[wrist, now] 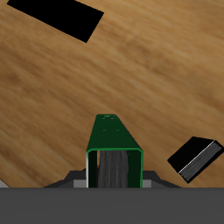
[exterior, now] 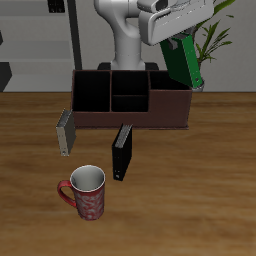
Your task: Place the green book into the back desk caddy's front compartment
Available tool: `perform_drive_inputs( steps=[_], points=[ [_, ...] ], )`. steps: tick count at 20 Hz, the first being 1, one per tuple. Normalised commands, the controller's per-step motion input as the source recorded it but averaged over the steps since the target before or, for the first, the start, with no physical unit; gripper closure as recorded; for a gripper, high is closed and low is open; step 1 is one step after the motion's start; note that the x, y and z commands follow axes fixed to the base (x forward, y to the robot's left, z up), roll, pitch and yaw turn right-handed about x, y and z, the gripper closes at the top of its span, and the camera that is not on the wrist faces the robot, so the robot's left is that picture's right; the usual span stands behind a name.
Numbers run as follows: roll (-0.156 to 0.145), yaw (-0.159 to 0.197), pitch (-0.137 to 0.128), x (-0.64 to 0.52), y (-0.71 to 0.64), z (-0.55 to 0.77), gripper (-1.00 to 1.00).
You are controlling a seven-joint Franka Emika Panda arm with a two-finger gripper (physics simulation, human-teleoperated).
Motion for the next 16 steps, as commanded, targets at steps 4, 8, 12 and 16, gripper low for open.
perform_drive_inputs(
  steps=[4, 8, 12, 16],
  points=[
    [-0.020, 0.084, 0.013, -0.32, -0.03, 0.00, 1.00],
    [-0.020, 0.052, 0.010, -0.23, -0.03, 0.03, 1.00],
    [-0.030, 0.073, 0.016, -0.29, -0.09, 0.03, 1.00],
    [-0.033, 0.091, 0.009, -0.27, -0.10, 0.04, 1.00]
  ],
)
